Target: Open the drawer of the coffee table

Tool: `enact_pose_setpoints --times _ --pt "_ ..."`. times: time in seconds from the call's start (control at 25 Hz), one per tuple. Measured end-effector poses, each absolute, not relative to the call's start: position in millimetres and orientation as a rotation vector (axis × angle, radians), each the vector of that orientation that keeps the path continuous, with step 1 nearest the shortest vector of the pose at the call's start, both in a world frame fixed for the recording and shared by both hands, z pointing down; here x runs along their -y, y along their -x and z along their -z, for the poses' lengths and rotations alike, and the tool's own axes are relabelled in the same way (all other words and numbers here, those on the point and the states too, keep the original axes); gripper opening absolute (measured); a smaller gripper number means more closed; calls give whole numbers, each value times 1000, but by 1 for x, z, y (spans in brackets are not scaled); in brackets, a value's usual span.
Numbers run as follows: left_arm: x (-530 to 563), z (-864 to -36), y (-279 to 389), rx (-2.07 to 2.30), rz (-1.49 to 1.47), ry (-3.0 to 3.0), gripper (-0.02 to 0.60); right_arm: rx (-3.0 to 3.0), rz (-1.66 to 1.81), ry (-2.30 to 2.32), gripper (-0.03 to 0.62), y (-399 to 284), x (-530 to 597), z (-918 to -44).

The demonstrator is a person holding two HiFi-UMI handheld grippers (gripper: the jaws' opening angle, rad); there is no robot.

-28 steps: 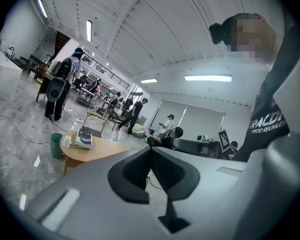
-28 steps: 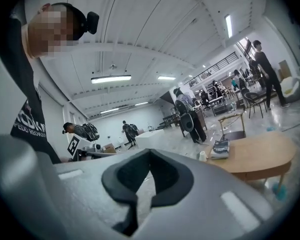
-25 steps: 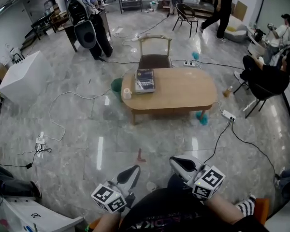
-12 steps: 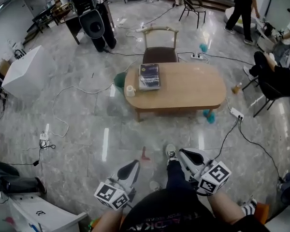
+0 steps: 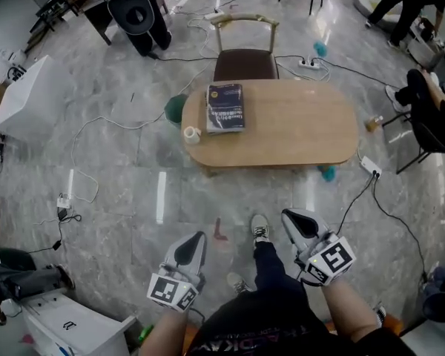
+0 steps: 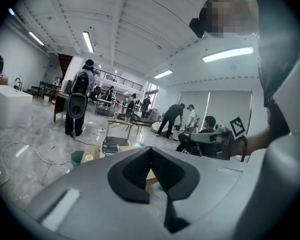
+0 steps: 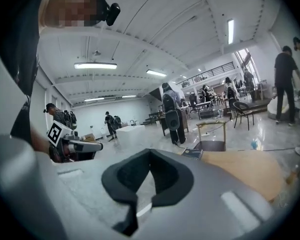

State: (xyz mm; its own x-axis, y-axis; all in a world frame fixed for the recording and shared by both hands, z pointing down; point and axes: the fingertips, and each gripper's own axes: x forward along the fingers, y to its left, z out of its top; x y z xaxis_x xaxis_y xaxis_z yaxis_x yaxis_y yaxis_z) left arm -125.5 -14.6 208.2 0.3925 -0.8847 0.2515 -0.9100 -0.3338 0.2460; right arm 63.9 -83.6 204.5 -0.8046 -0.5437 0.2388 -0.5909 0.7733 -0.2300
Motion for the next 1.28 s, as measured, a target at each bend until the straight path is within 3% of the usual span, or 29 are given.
enact_pose_setpoints --times 0.56,1.12,1.28 --pt "161 -321 167 1621 -282 -2134 31 2685 -453 -855 2 -64 240 -314" --pt "200 -492 202 1568 -391 -2128 86 2657 -592 -895 3 -42 263 -459" --pt "210 -552 216 1580 -413 -2138 133 2651 -594 -919 5 -38 263 -510"
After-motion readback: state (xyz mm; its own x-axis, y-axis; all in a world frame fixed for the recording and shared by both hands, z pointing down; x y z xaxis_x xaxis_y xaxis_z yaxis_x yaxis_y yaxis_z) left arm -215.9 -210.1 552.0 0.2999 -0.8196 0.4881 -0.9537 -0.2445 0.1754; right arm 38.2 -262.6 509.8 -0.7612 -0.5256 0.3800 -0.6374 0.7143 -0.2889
